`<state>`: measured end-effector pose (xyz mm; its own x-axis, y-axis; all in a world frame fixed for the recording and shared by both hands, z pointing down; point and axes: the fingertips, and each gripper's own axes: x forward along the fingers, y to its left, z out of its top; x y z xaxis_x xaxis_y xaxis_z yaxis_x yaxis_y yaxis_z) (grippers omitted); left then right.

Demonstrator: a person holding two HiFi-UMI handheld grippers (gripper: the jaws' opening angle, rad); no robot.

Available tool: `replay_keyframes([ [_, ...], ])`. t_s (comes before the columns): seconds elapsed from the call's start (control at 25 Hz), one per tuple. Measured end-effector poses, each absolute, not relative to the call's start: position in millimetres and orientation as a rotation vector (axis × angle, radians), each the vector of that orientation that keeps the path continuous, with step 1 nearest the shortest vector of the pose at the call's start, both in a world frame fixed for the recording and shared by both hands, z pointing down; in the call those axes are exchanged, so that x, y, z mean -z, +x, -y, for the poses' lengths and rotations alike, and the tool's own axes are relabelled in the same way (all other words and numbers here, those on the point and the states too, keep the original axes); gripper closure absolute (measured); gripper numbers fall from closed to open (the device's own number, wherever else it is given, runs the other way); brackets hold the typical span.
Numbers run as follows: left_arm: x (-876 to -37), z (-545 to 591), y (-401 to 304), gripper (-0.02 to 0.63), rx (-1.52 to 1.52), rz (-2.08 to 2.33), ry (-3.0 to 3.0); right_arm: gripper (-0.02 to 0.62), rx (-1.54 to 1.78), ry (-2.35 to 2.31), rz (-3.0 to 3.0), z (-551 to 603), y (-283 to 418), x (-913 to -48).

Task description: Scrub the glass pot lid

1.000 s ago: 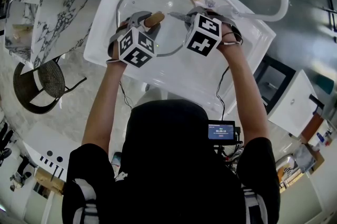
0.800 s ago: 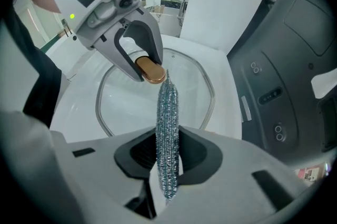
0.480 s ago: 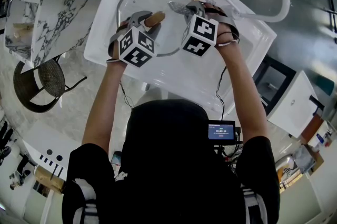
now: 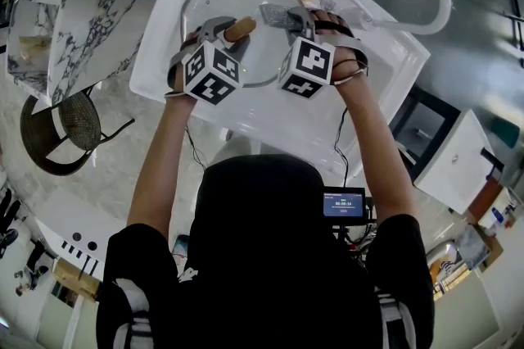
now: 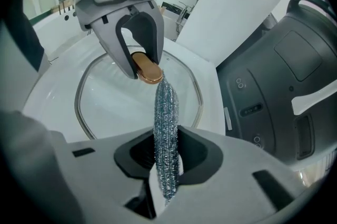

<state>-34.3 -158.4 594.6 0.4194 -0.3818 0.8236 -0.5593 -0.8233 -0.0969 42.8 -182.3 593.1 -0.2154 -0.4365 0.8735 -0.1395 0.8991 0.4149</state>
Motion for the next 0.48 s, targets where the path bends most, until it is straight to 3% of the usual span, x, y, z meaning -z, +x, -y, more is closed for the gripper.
replay_keyframes([
  [0.48,-594.6,159.0,-33.8,0.437,-1.355,0.834,2.475,0.523,0.224,0.415,1.796,161.7,45.4,-593.9],
])
